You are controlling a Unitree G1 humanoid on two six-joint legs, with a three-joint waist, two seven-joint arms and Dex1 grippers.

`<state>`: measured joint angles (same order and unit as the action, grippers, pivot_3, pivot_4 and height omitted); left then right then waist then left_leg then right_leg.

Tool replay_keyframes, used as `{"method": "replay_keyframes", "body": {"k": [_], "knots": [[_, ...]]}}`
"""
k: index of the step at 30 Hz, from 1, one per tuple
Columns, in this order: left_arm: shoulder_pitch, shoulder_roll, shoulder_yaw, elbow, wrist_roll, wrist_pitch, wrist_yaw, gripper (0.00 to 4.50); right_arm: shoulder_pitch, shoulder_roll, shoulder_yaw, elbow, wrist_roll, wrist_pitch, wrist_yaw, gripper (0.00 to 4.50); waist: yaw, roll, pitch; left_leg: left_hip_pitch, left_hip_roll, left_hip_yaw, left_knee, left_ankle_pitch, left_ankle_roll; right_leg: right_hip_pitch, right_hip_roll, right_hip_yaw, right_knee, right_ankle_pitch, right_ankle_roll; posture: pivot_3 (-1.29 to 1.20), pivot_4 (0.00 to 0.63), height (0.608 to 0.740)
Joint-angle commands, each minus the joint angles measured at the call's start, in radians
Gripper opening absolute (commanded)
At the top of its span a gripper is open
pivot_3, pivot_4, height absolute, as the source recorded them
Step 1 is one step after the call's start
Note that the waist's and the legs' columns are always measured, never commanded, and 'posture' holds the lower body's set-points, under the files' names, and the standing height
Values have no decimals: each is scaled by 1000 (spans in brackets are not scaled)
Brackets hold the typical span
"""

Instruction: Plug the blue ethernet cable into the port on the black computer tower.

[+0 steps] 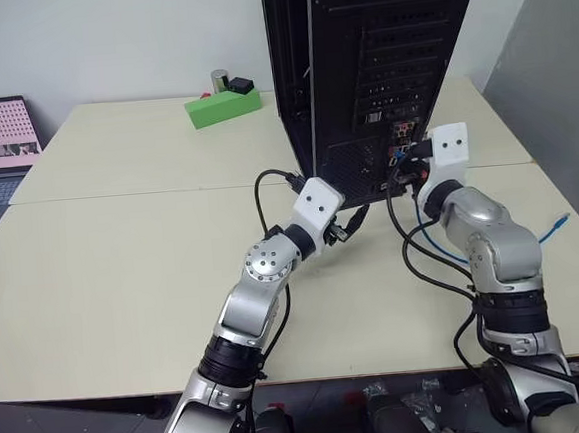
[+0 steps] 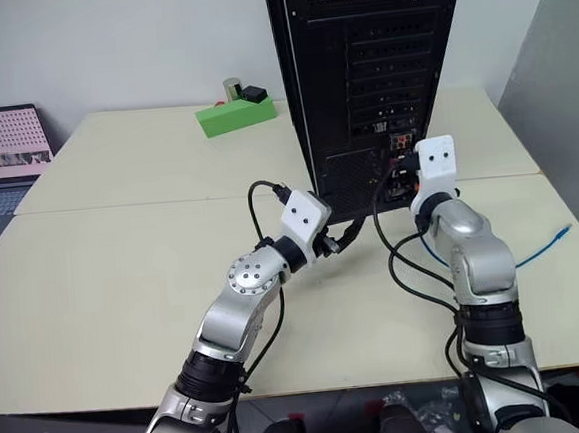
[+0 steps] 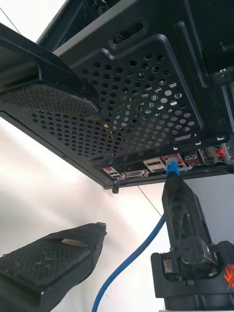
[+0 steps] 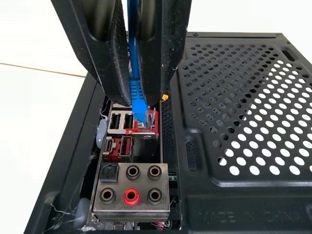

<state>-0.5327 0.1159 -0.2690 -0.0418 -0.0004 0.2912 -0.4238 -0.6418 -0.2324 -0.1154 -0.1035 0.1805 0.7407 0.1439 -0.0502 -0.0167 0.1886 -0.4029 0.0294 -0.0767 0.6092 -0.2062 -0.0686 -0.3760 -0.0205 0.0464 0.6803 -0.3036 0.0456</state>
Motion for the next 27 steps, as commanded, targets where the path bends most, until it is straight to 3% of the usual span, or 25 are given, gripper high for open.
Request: {"method": "replay_keyframes", "body": {"k": [1, 27], "knots": [[-8, -5, 7, -28, 3, -26, 6, 3567, -54, 20, -24, -28, 32, 10, -12, 0, -1, 0, 0, 0, 0, 0, 0, 0, 0, 0, 0, 0, 0, 0, 0, 0, 150, 740], [-2, -14, 4, -33, 0, -24, 8, 3567, -96, 12, -36, 36, 51, 16, 0, 0, -10, 0, 0, 1, 0, 0, 0, 0, 0, 0, 0, 1, 1, 0, 0, 0, 150, 740]]}}
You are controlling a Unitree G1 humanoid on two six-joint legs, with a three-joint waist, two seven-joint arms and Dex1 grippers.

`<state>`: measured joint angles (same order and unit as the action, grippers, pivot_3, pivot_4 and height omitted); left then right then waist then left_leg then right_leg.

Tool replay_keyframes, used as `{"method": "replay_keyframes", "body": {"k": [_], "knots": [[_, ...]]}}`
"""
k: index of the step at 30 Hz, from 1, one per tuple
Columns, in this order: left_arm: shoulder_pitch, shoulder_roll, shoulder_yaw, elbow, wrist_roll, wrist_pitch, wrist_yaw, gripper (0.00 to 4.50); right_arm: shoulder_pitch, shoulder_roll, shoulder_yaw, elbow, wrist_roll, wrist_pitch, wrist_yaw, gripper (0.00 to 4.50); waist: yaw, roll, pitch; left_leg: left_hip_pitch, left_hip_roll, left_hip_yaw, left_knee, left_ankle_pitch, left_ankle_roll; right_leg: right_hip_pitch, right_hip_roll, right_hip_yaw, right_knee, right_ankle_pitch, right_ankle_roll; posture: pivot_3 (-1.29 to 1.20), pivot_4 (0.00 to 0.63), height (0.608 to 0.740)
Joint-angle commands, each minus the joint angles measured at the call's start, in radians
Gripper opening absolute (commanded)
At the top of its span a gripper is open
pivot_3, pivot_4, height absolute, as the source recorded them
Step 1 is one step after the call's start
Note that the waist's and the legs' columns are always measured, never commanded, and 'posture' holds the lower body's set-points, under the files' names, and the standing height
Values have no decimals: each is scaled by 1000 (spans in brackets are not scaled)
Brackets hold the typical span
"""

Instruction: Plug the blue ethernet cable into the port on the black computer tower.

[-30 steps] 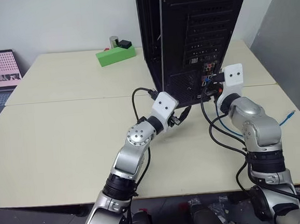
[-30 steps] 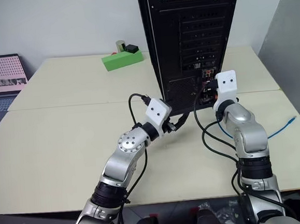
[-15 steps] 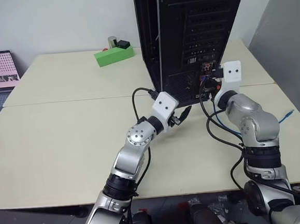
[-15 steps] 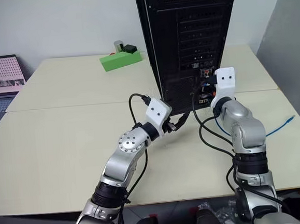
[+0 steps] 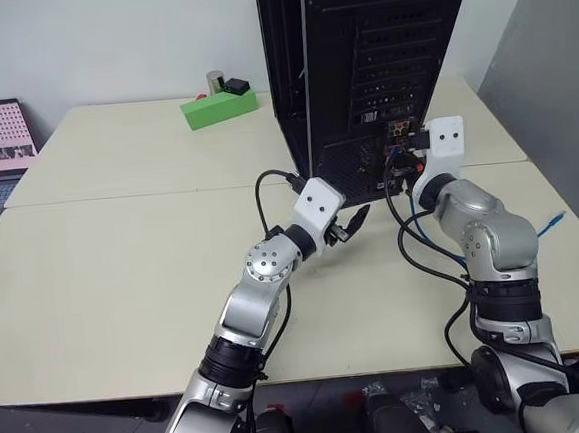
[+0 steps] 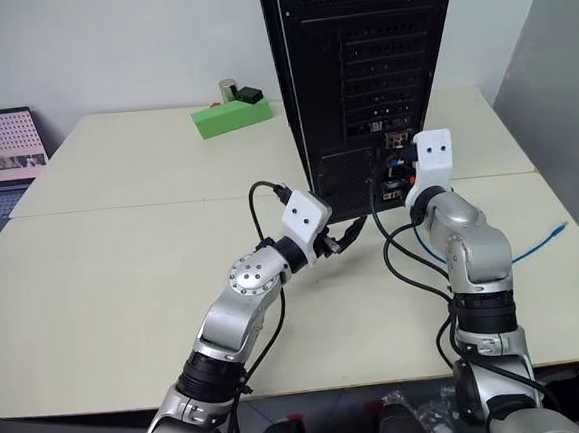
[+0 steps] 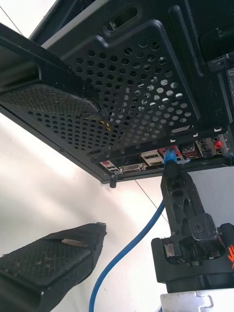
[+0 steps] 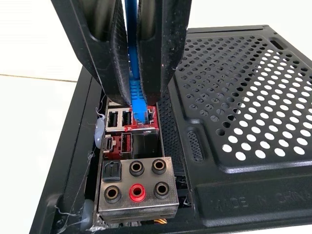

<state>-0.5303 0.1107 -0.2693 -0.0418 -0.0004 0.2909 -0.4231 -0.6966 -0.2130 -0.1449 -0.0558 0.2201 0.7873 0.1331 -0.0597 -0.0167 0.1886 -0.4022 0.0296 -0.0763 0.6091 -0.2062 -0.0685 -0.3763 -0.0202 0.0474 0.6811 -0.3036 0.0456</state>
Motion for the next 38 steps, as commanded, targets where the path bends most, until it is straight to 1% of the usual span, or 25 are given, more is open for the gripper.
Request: {"method": "replay_keyframes", "body": {"k": [1, 3, 4, 6, 8, 9, 10, 13, 14, 15, 18, 20, 21, 22, 25, 27, 29, 32, 38], "knots": [[-4, -9, 6, -33, -1, -24, 6, 3567, -38, -9, -7, -14, 12, -30, 13, 0, 0, 0, 0, 0, 0, 0, 0, 0, 0, 0, 0, 0, 0, 0, 0, 0, 150, 740], [-3, -9, 7, -34, -5, -22, 4, 3613, -27, -18, -5, -26, 13, -30, 23, 684, 0, 0, 0, 0, 0, 0, 0, 0, 0, 0, 0, 0, 0, 0, 0, 0, 150, 740], [-1, -8, 8, -37, -7, -19, 2, 3613, -18, -24, -3, -37, 14, -27, 31, 787, 1, 0, 0, 0, 0, 0, 0, 0, 0, 0, 0, 0, 0, 0, 0, 0, 150, 740], [1, -6, 9, -41, -11, -14, -3, 3613, 2, -39, 3, -62, 17, -24, 51, 1296, 4, 0, 0, 0, 0, 0, 0, 0, 0, 0, 0, 0, 0, 0, 0, 0, 150, 740], [1, -2, 10, -43, -13, -11, -7, 3613, 19, -54, 6, -84, 20, -22, 68, 1547, 7, 0, 0, -1, 0, 0, 0, 0, 0, 0, 0, -1, -1, 0, 0, 0, 150, 740], [1, 5, 10, -44, -12, -6, -12, 3613, 36, -72, 11, -102, 23, -24, 92, 1688, 9, 0, 0, -2, 0, 0, 0, 0, 0, -1, 0, -1, -1, 0, 0, 0, 150, 740], [0, 14, 8, -46, -8, -1, -18, 3613, 52, -89, 13, -120, 28, -26, 112, 1956, 10, 0, 0, -3, 0, 0, 0, 0, 0, -2, 0, -1, -1, 0, 0, 0, 150, 740], [4, 43, 14, -55, -13, 27, -40, 3613, 102, -140, 2, -173, 47, -29, 167, 2455, 18, 0, 0, -6, 0, -1, 0, 0, 0, -4, 0, -2, -1, 0, 0, 0, 150, 740], [8, 57, 22, -61, -21, 37, -51, 3613, 119, -154, -4, -189, 56, -33, 185, 2775, 19, 0, 0, -6, 0, -1, 0, 0, 0, -4, 0, -2, -1, 0, 0, 0, 150, 740], [11, 71, 42, -72, -39, 47, -62, 3613, 146, -181, -17, -207, 75, -41, 221, 2950, 19, 0, 0, -6, 0, -1, 0, 0, 0, -4, 0, -2, -1, 0, 0, 0, 150, 740], [13, 108, 97, -115, -129, 97, -128, 4079, 211, -250, -51, -234, 111, -69, 303, 3658, 19, 0, 0, -6, 0, -1, 0, 0, 0, -4, 0, -2, -1, 0, 0, 0, 150, 740], [9, 131, 119, -129, -150, 117, -145, 4376, 237, -279, -72, -239, 135, -83, 342, 3969, 18, 0, 0, -7, 0, -1, 0, 0, 0, -5, 0, -2, -1, 0, 0, 0, 150, 740], [0, 149, 129, -133, -150, 134, -151, 4500, 259, -303, -88, -241, 149, -101, 381, 4230, 19, 0, 0, -6, 0, -1, 0, 0, 0, -4, 0, -2, -1, 0, 0, 0, 150, 740], [-6, 168, 133, -138, -153, 152, -161, 4500, 277, -325, -99, -243, 162, -120, 414, 4418, 21, 0, 0, -6, 0, -1, 0, 0, 0, -4, 0, -2, -1, 0, 0, 0, 150, 740], [-9, 226, 137, -161, -172, 180, -210, 4500, 317, -367, -113, -251, 193, -163, 483, 4467, 19, 0, 0, -6, 0, -1, 0, 0, 0, -4, 0, -2, -1, 0, 0, 0, 150, 740], [4, 286, 149, -209, -217, 193, -288, 4500, 348, -408, -163, -260, 253, -174, 561, 4467, 19, 0, 0, -6, 0, -1, 0, 0, 0, -4, 0, -2, -1, 0, 0, 0, 150, 740], [21, 349, 175, -239, -234, 193, -333, 4500, 365, -440, -202, -273, 303, -169, 608, 4467, 20, -1, 1, -7, 0, -1, 0, 0, 0, -4, 0, -2, -1, 0, 0, 0, 150, 740], [50, 422, 241, -272, -290, 214, -374, 4500, 373, -477, -236, -280, 350, -167, 645, 4467, 18, 0, 1, -6, 0, -1, 0, 0, 0, -4, 0, -2, -1, 0, 0, 0, 150, 740], [96, 498, 328, -284, -360, 228, -409, 4500, 364, -518, -251, -274, 402, -164, 683, 4467, 20, -1, 1, -6, 0, -1, 1, 0, 0, -4, 0, -2, -1, 0, 0, 0, 150, 740]]}}
